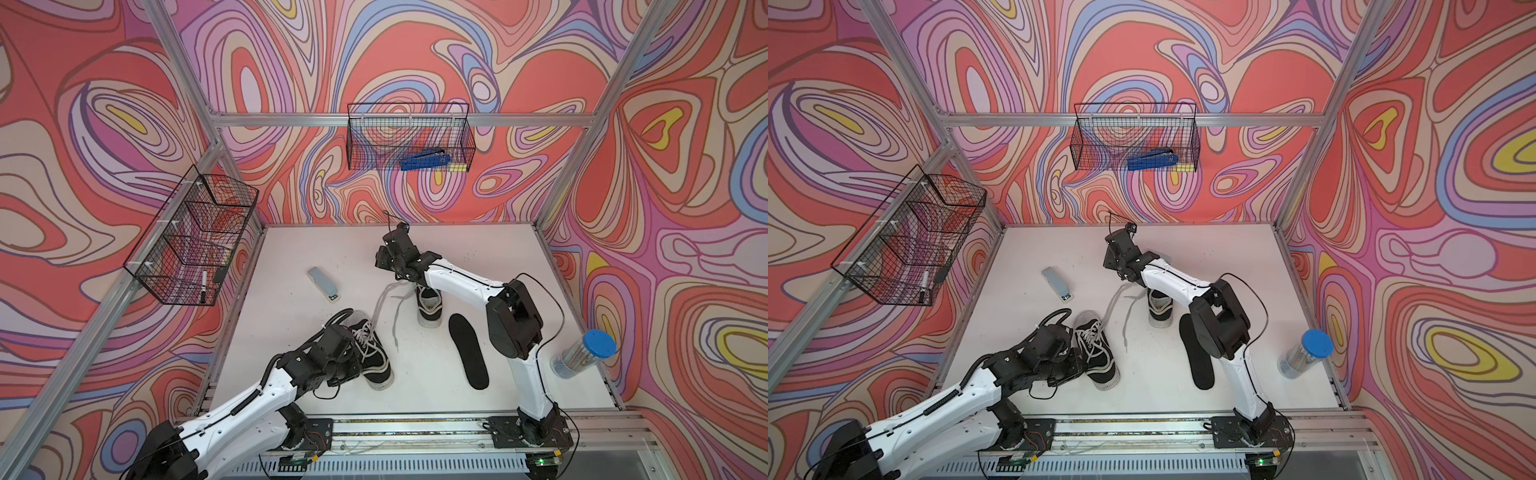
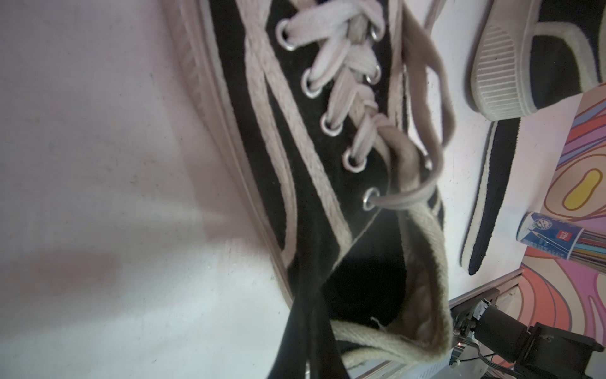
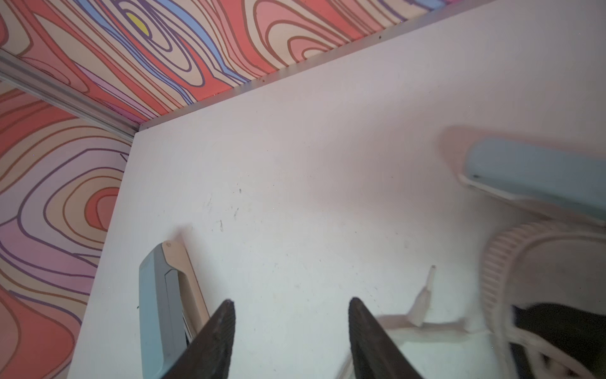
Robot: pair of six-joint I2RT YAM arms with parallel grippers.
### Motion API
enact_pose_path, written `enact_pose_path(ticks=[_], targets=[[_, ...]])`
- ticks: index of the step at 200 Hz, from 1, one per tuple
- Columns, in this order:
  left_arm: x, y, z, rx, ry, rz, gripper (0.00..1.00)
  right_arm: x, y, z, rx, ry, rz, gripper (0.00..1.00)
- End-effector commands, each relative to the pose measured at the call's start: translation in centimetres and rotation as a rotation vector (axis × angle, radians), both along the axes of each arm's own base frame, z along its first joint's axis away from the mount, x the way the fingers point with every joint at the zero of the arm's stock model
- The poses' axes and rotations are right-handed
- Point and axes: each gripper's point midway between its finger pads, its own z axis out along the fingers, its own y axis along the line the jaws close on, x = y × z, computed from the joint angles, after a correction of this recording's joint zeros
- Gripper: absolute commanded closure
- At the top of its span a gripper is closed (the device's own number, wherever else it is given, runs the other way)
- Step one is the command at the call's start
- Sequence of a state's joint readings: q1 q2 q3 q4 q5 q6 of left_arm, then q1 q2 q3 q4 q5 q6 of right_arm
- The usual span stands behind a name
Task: Remove the insole from the shoe
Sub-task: Untie the shoelace on the shoe, then remove the insole from the shoe.
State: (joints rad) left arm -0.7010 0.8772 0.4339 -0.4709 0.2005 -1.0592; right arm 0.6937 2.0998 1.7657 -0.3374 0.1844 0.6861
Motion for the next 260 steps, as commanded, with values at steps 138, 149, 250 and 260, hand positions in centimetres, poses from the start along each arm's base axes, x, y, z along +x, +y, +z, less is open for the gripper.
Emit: enact_pose_path(ticks=[138,149,250,260], targets=[[0.5,0.3,-0.7,-0.008,-0.013,0.048,1.00,-26.9,2.3,-0.4,-0.172,0.417,0.547,0.83],[0.5,0.4,-0.7,-0.005,-0.016,0.054,1.00,-26.9,3.2,-0.8,-0.150,0.429,0.554,0.84],[0.9,0.5,-0.1,-0.002,-0.033,0.073,1.00,-29.7,6.1,-7.0,-0.155,0.600,0.651,0.92],[1.0,0.6,0.0,-0.002,-0.040,0.078,1.00,-29.9,5.9,-7.7,-0.169,0.617,0.642,0.90]])
